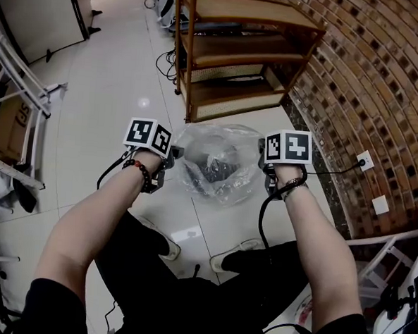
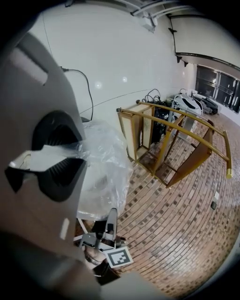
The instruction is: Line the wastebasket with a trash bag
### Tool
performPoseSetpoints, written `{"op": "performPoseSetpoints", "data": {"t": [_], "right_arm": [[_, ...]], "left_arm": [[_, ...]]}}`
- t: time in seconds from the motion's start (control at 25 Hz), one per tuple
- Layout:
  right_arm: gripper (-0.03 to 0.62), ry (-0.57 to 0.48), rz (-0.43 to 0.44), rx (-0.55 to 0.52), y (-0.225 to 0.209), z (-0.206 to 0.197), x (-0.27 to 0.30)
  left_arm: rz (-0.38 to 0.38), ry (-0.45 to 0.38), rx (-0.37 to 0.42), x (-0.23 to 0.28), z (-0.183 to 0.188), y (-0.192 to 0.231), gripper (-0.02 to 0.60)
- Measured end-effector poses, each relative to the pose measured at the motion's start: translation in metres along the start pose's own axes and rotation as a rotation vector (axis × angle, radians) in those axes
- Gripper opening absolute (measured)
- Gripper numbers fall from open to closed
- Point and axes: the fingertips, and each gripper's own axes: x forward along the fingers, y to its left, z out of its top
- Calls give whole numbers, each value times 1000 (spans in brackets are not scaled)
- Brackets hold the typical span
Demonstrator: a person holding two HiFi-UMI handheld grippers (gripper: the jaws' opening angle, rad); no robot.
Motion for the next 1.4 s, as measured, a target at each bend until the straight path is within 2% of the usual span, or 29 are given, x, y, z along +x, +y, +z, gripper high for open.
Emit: {"op": "performPoseSetpoints", "data": {"t": [0.2,0.4,0.6,0.88,1.4], "right_arm": [[6,42,5,19,-9,-5,21],[6,90,15,51,-16,-12,46],[6,123,11,71,-24,-19,71],[6,140,5,74,-36,-26,107],[11,165,23,101,-49,-51,163]], "left_arm": [[22,49,-18,13,3,15,53],[32,110,-55,27,4,28,87],[63,167,-61,44,5,44,123],[118,185,-57,69,12,72,140],[134,211,-67,117,6,103,150]]}}
